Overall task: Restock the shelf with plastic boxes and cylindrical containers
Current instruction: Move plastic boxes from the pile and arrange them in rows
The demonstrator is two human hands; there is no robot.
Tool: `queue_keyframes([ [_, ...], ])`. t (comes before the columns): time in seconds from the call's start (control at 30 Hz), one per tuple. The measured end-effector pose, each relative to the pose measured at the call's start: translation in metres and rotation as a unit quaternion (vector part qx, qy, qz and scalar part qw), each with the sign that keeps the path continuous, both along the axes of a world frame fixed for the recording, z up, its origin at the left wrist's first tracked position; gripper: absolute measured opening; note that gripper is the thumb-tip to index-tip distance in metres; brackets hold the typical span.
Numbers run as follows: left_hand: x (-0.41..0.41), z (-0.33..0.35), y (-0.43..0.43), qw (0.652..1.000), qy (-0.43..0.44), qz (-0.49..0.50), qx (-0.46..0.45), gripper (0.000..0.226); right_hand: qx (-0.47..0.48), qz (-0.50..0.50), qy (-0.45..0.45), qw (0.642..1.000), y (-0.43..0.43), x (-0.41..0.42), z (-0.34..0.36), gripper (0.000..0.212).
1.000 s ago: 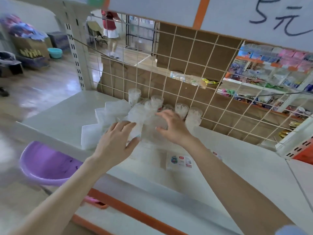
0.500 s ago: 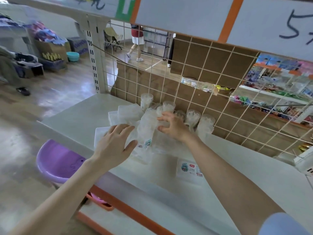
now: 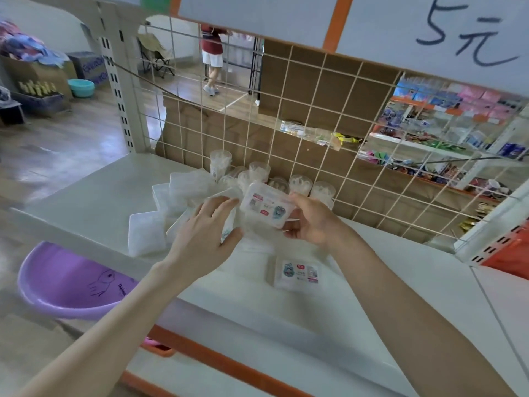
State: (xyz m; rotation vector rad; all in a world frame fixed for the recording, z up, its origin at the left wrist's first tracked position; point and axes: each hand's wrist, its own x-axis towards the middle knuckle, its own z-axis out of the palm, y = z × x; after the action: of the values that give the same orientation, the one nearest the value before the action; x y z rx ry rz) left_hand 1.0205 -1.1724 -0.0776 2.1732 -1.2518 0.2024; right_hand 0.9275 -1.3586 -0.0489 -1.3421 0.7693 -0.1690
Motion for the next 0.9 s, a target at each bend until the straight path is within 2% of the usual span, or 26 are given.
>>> queue_keyframes([
  [0.1, -0.003, -0.001, -0.004, 1.000, -0.009, -0.019, -0.018, 0.056, 0.047, 0.017, 0.012, 0.999, 0.005, -0.009, 0.001, 0.033],
  [0.27, -0.002, 0.001, -0.006, 0.997, -0.015, -0.077, -0.012, 0.075, 0.040, 0.063, 0.049, 0.996, 0.012, -0.019, 0.001, 0.038],
  [0.5, -0.004, 0.000, -0.004, 0.990, -0.004, -0.140, 0.003, 0.070, 0.005, 0.120, 0.075, 0.990, 0.017, -0.035, -0.008, 0.043],
  [0.6, -0.004, 0.003, -0.003, 0.982, 0.002, -0.188, 0.025, 0.069, -0.038, 0.143, 0.030, 0.989, 0.014, -0.045, -0.007, 0.032],
  [0.7, -0.008, 0.004, -0.007, 0.975, 0.003, -0.217, 0.041, 0.069, -0.108, 0.171, 0.023, 0.979, 0.015, -0.052, 0.000, 0.011],
  [0.8, -0.018, 0.003, -0.013, 0.984, 0.029, -0.174, -0.004, 0.070, -0.122, 0.104, 0.041, 0.986, 0.018, -0.054, 0.000, 0.009],
  [0.9, -0.032, -0.001, -0.018, 0.989, 0.092, -0.099, -0.060, 0.070, 0.000, -0.019, -0.010, 1.000, 0.022, -0.057, -0.007, 0.006],
])
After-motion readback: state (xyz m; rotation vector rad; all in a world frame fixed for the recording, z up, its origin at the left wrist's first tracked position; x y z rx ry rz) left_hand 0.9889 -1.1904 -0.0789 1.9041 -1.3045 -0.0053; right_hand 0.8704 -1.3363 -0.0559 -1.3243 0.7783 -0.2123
